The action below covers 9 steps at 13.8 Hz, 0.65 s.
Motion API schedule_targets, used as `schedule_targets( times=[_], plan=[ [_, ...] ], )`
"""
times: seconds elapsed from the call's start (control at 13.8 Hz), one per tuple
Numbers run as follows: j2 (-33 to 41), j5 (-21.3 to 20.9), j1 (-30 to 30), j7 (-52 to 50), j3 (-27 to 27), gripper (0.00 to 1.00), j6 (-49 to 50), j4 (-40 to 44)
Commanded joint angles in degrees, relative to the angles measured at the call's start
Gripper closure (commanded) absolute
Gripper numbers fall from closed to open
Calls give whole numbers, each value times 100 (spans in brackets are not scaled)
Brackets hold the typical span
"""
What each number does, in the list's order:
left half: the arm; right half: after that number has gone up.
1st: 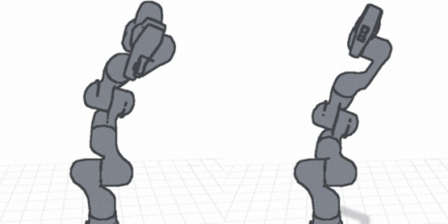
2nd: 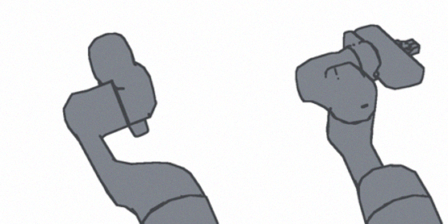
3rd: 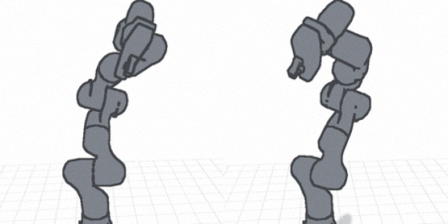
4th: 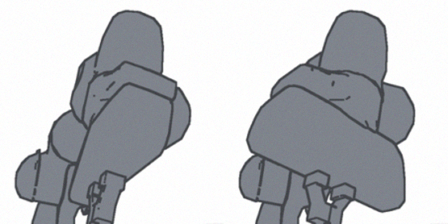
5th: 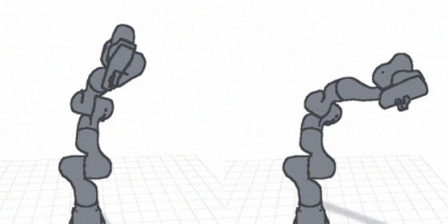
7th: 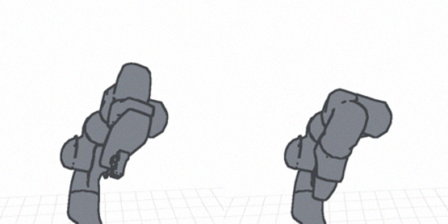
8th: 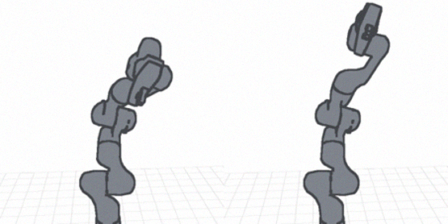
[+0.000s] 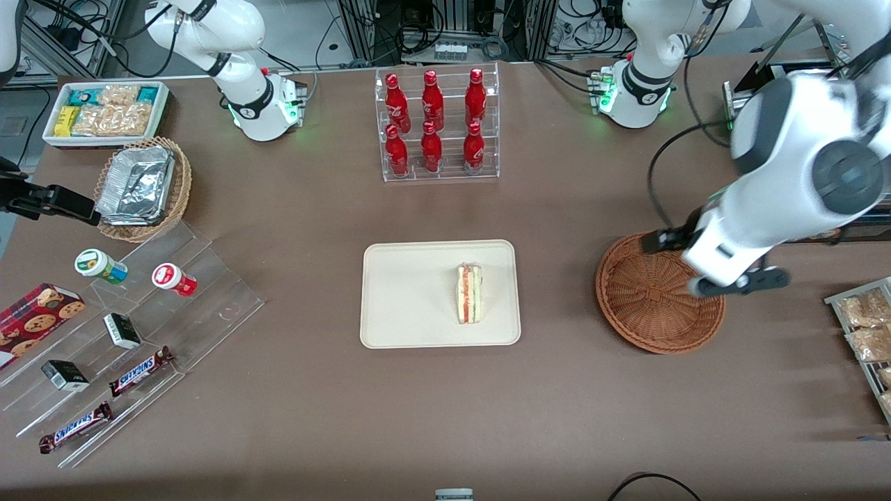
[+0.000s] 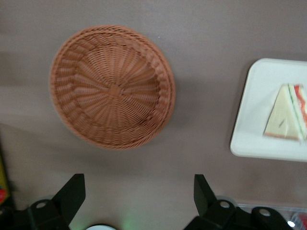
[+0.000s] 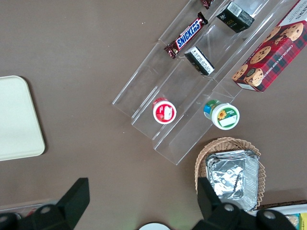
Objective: Place sandwich from basket to tray
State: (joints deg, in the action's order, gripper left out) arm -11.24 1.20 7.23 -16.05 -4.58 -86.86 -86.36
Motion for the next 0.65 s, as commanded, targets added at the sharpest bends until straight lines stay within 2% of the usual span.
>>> schedule_targets(
  times=[0.0, 0.15, 0.58],
  plan=[
    [727, -84, -205, 384, -70, 0, 361, -311],
    [947, -217, -213, 357, -70, 0, 459, -329],
    [1071, -226, -459, 664, 1, 0, 591, -329]
  ],
)
